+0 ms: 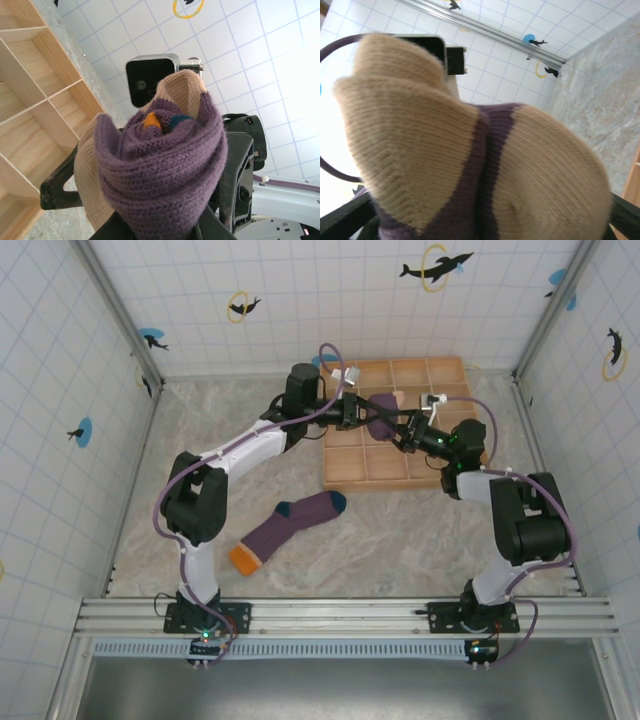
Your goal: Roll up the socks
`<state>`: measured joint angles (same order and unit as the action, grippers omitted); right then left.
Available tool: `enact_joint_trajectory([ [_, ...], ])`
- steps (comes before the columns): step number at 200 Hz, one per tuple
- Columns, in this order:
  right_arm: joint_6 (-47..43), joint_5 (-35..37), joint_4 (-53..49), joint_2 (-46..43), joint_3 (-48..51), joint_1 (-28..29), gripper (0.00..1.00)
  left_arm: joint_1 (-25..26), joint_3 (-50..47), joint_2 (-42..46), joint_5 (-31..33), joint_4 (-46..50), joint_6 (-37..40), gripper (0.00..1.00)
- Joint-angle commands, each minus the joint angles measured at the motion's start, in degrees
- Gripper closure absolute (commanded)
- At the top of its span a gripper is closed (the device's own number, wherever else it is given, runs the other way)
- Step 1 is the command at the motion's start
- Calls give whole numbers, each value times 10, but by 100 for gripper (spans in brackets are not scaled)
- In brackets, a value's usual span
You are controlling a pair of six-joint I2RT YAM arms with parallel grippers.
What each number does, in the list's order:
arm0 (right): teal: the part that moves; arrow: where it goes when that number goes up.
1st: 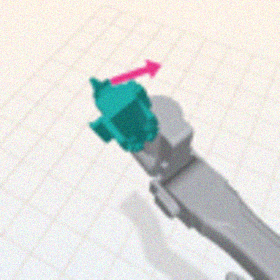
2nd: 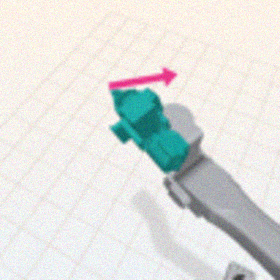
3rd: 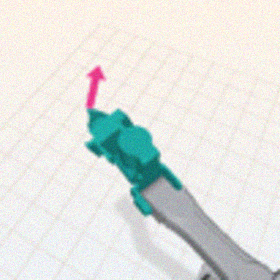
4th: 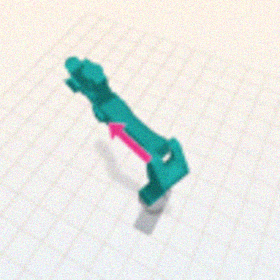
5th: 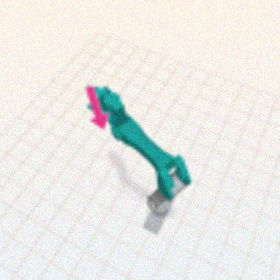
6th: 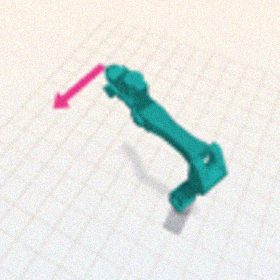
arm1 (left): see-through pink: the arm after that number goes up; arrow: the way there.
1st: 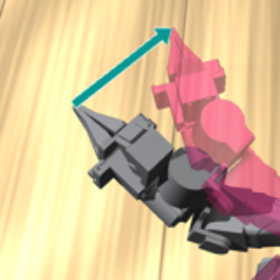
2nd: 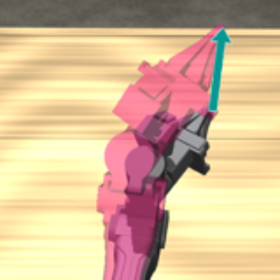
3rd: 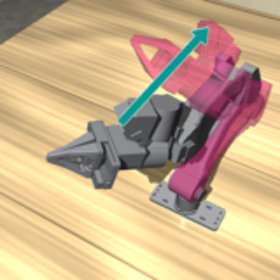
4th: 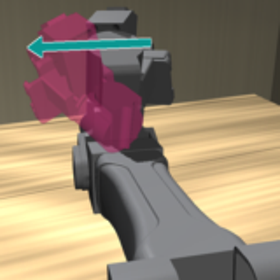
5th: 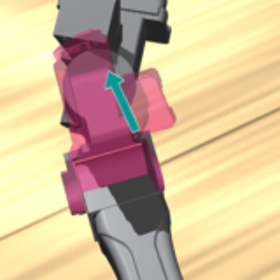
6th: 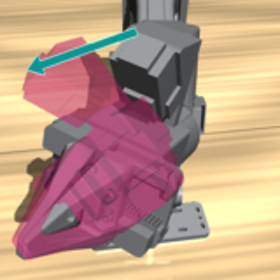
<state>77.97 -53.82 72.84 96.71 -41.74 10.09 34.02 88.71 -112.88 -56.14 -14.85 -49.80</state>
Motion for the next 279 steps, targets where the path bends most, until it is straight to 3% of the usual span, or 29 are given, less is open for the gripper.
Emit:
enact_joint_trajectory([
  [1,42,-9,84,12,-22,3,11,-5,18,-8,-11,-26,-7,100],
  [31,22,-10,49,1,-18,2,26,-10,15,-4,6,0,13,100],
  [51,-20,-9,-14,-14,-17,2,33,-13,15,0,27,29,35,100],
  [77,-94,-3,-127,-37,-25,6,53,-14,11,11,71,72,67,100],
  [105,-157,10,-221,-52,-42,11,64,-14,-3,21,91,79,77,99],
  [114,-166,15,-240,-52,-48,14,70,-13,-3,23,101,89,82,89],
  [139,-195,26,-294,-51,-63,18,82,-14,-6,38,142,139,110,25],
  [149,-215,38,-335,-51,-73,21,84,-13,-17,51,164,151,119,11],
  [155,-229,46,-358,-50,-79,24,85,-15,-23,58,172,159,123,7],
  [181,-272,83,-440,-42,-103,41,90,-17,-24,71,223,224,141,4],
  [217,-308,113,-518,-18,-128,71,90,-36,-90,118,289,253,121,3],
  [279,-311,195,-528,31,-127,136,89,-65,-199,190,350,306,107,4],
])
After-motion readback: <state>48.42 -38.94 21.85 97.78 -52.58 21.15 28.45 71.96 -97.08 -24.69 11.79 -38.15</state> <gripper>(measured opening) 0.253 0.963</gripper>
